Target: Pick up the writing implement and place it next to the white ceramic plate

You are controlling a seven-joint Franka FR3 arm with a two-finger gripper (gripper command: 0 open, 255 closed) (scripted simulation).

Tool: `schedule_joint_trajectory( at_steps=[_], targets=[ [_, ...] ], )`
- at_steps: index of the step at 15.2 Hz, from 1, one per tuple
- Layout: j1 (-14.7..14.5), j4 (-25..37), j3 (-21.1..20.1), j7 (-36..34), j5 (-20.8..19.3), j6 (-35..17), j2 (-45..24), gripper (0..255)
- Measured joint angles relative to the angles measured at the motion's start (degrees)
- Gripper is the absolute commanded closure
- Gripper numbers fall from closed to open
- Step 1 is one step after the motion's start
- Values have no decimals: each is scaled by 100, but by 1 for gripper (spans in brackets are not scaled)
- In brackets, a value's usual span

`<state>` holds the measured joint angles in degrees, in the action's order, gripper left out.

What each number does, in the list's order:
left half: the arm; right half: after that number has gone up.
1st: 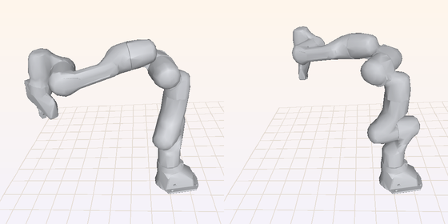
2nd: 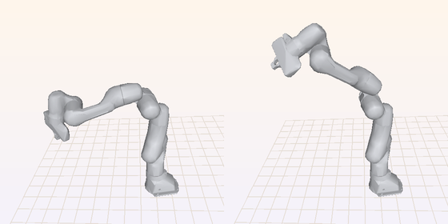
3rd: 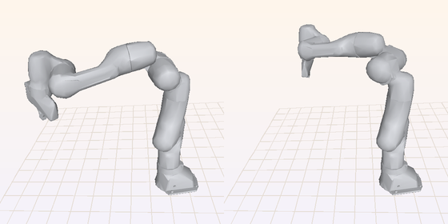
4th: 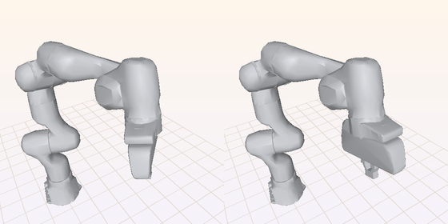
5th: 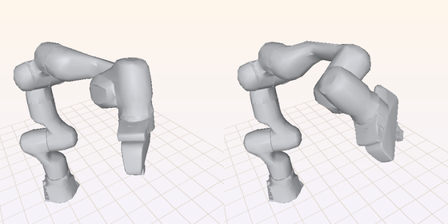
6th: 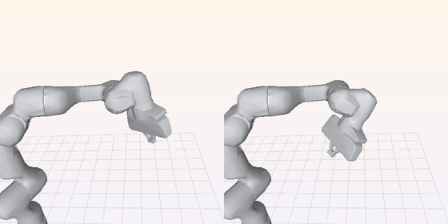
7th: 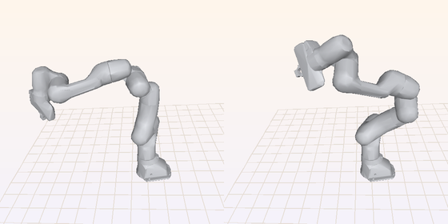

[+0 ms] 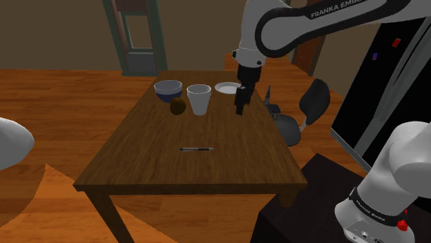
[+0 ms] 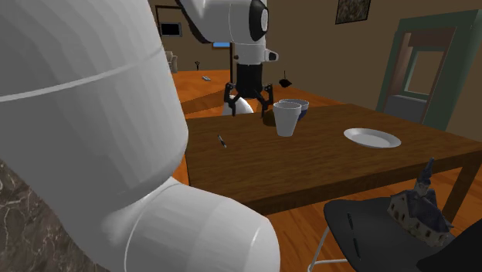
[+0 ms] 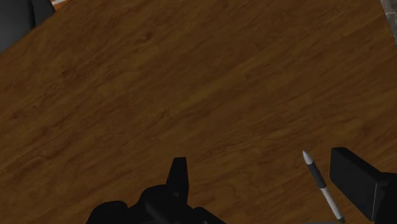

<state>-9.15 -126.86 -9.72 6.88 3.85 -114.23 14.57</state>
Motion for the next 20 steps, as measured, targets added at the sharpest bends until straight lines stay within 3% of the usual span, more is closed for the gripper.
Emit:
schedule_joint_trajectory(
  at_steps=[7,16,20],
  targets=[
    [-296,714,-404,209,-470,-501,-1242,0],
    [-831,1837,-774,287,-1386,-889,-2903,0],
    [-893,1823,-772,265,-1525,-1100,-3125,0]
  ],
)
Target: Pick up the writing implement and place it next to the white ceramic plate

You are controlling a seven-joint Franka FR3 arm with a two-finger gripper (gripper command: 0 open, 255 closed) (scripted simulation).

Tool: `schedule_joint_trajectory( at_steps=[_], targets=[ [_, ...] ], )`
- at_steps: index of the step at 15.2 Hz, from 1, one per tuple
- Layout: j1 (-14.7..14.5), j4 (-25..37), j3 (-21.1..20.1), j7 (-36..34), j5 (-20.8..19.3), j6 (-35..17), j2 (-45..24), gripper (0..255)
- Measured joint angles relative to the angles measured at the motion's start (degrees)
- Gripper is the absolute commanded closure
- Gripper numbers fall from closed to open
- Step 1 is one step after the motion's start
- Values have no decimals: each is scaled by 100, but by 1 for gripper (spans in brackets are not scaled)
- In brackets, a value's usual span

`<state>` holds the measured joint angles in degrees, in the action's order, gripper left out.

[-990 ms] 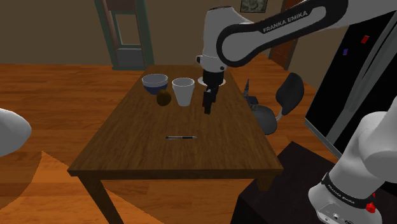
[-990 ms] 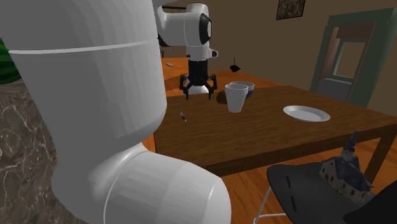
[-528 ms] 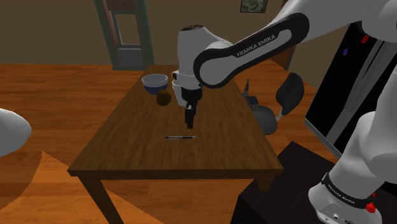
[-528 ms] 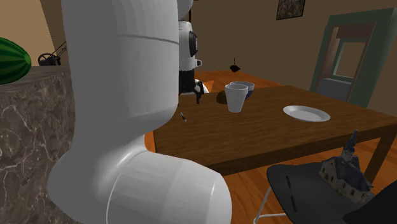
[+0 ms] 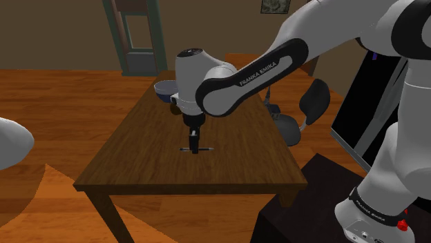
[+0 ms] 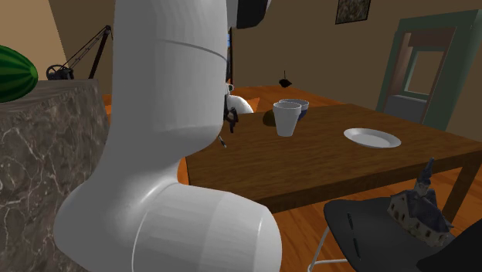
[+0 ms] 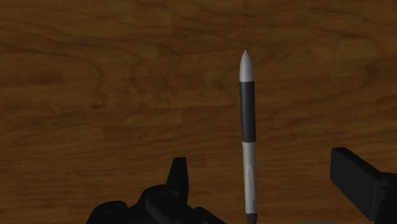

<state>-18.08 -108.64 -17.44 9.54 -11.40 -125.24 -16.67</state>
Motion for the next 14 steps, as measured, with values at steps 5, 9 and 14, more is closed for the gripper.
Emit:
schedule_joint_trajectory(
  at_steps=[5,9,14],
  targets=[
    [-20,-61,36,-57,-95,-241,-193,0],
    [-19,-74,41,-61,-105,-274,-212,0],
    [-34,-66,19,-59,-94,-269,-196,255]
  ],
)
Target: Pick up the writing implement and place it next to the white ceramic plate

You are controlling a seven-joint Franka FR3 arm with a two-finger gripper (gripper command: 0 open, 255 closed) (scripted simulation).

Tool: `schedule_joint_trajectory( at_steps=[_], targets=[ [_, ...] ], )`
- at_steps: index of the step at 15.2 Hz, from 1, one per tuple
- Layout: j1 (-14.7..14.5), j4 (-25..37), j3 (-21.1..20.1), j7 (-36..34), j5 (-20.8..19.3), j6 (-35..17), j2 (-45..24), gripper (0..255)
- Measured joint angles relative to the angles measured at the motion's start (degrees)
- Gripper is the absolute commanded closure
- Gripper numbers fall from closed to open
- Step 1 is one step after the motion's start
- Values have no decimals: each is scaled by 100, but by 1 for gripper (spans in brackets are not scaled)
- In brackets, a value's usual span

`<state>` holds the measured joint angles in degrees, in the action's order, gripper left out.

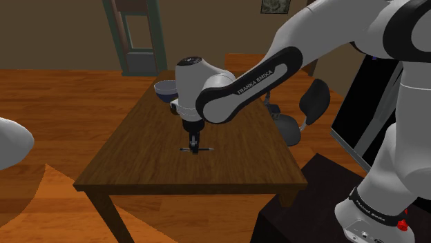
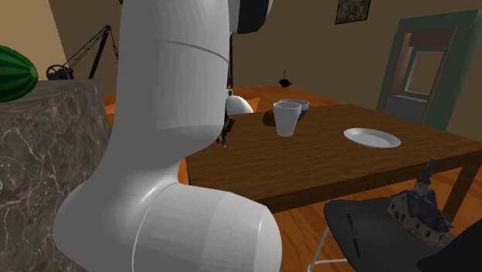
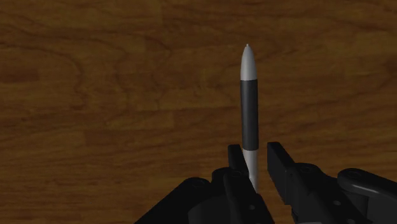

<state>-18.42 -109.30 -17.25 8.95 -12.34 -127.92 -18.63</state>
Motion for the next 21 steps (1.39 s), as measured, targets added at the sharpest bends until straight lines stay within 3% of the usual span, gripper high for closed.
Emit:
schedule_joint_trajectory(
  at_steps=[8,21],
  targets=[
    [9,23,9,3,0,31,4,255],
    [61,438,-61,198,227,845,425,255]
  ],
)
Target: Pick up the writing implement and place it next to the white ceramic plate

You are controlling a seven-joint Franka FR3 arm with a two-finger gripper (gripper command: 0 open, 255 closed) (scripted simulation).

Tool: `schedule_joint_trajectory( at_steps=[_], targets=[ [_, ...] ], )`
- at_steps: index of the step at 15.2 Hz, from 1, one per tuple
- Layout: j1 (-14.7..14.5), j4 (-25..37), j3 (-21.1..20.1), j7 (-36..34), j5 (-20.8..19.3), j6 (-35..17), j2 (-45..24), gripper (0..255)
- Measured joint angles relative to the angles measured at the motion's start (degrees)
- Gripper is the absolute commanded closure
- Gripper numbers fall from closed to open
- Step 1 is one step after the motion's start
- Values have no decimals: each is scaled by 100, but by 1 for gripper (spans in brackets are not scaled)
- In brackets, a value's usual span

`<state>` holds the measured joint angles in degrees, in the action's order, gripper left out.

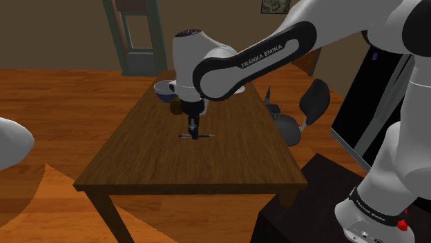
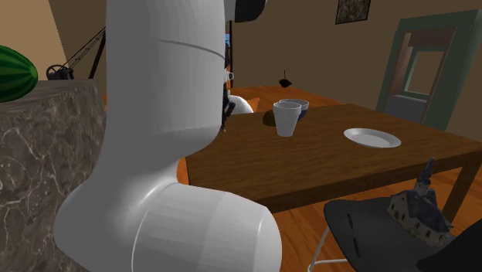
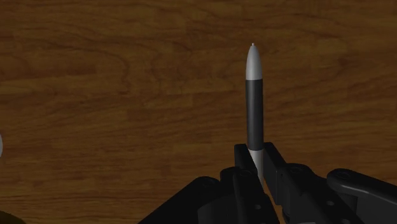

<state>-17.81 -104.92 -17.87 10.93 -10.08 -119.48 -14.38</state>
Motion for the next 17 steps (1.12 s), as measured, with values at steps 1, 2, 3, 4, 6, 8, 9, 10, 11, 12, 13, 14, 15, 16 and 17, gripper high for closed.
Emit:
schedule_joint_trajectory(
  at_steps=[1,2,3,4,6,8,9,10,11,12,13,14,15,16,17],
  targets=[
    [6,29,-3,19,17,60,34,255],
    [9,74,-4,34,27,117,47,255],
    [17,116,-6,56,44,188,79,255],
    [19,143,-12,67,62,254,121,255],
    [53,153,0,129,87,303,168,255],
    [175,177,70,330,114,323,182,255],
    [256,112,111,457,143,299,240,255],
    [348,83,164,605,164,269,256,255],
    [418,118,212,724,164,260,219,255],
    [500,57,257,853,189,229,263,255],
    [581,31,304,987,210,213,286,255],
    [646,25,342,1099,227,219,309,255],
    [742,17,401,1259,247,198,313,255],
    [824,65,457,1399,253,190,269,255],
    [895,14,498,1514,270,157,296,255]
  ],
)
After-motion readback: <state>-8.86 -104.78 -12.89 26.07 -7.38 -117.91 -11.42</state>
